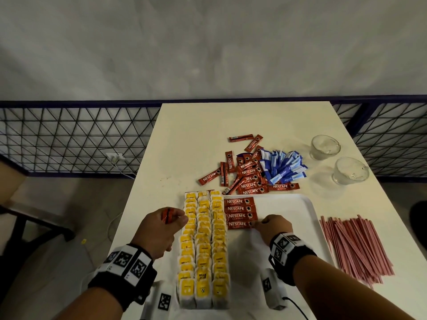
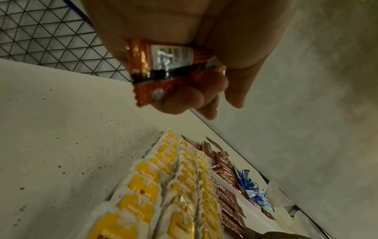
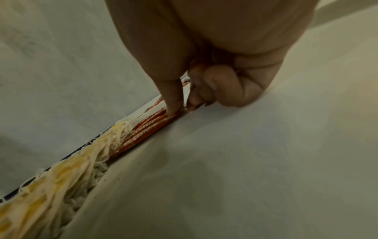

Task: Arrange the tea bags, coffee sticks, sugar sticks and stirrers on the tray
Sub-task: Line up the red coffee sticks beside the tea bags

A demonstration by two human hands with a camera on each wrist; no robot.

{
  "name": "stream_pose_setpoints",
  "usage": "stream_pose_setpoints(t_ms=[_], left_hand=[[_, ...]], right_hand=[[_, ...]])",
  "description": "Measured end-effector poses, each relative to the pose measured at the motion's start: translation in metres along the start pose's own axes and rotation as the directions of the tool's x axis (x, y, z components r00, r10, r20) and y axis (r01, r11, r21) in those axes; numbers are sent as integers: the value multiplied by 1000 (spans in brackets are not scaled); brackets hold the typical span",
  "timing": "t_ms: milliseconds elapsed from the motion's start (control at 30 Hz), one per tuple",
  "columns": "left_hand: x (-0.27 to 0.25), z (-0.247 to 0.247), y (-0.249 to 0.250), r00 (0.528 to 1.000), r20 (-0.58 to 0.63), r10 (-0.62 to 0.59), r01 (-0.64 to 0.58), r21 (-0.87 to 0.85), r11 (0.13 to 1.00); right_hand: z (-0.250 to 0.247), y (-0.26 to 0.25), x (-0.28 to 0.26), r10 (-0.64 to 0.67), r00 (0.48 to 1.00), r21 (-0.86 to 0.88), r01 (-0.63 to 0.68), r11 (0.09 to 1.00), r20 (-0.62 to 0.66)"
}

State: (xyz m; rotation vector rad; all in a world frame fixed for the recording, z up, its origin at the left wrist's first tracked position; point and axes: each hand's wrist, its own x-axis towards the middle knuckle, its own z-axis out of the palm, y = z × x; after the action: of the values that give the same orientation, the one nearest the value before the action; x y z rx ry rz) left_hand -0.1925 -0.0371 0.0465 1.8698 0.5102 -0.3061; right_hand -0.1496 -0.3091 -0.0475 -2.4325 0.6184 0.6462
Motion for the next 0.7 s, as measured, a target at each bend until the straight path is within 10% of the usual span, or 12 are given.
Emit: stream_pose_setpoints(t_ms=[233,433,700], left_hand=[[-5,-1,1,986,159,-40,30,66,997],[-11,15,24,905,425,2,-66,136,989],[-14,3,32,845,529,80,-86,-12,996]], right_hand=[[-20,-22,-29,-206,976,96,213,972,-72],[-40,-99,-100,-714,673,261,667,698,191],[-44,-110,-107,-718,681,237,682,692,140]])
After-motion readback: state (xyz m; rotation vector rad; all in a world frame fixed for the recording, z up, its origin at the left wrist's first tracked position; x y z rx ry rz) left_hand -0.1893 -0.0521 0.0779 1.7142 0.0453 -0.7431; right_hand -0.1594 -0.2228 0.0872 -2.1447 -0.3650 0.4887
